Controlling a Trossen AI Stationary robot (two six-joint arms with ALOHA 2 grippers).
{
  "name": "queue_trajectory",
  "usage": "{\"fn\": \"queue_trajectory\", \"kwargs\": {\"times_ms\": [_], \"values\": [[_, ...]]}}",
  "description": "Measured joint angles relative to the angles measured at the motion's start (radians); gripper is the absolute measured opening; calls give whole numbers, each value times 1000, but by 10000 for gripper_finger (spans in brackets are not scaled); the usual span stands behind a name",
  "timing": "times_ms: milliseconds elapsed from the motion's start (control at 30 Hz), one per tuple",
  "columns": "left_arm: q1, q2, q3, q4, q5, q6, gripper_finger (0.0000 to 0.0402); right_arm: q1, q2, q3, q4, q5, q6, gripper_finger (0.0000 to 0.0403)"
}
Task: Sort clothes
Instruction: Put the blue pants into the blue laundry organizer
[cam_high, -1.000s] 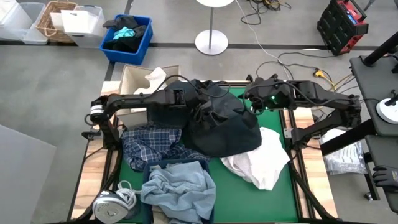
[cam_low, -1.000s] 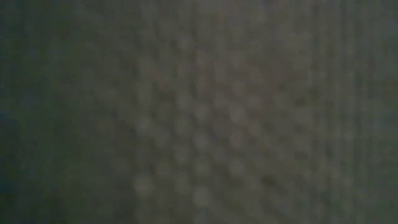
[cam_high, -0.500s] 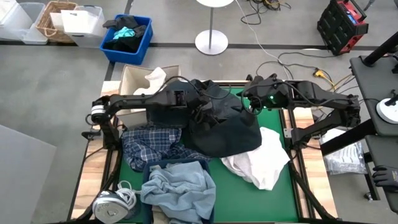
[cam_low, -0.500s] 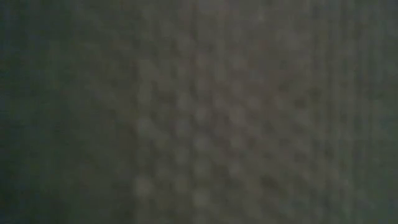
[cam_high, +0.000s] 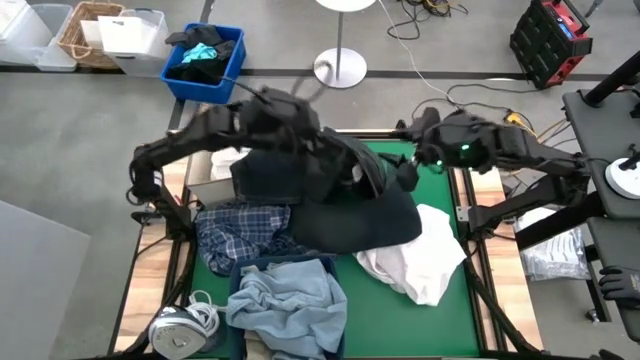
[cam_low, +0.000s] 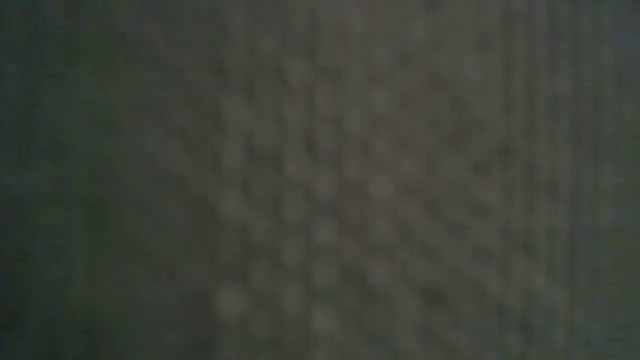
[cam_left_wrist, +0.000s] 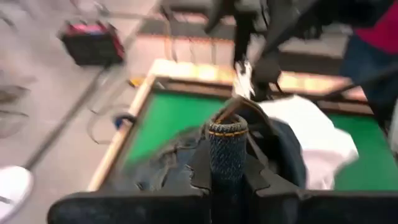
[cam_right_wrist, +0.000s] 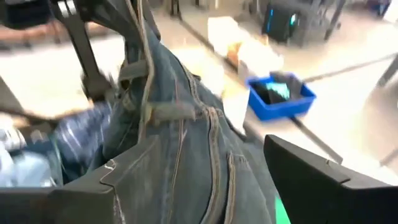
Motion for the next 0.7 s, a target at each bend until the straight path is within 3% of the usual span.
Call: {"fn": "queue_trajectory", "kwargs": {"times_ms": [167,367,700], "values": [[0,17,224,-28,-97,1,2,0,-16,66,57,0,1,295],[-3,-30,168,254,-199,-26,2,0,13,115,47,-10,-6,324],[-2,-7,219,340,-348,-43,2,0,44,125,18,2,50,337]]}}
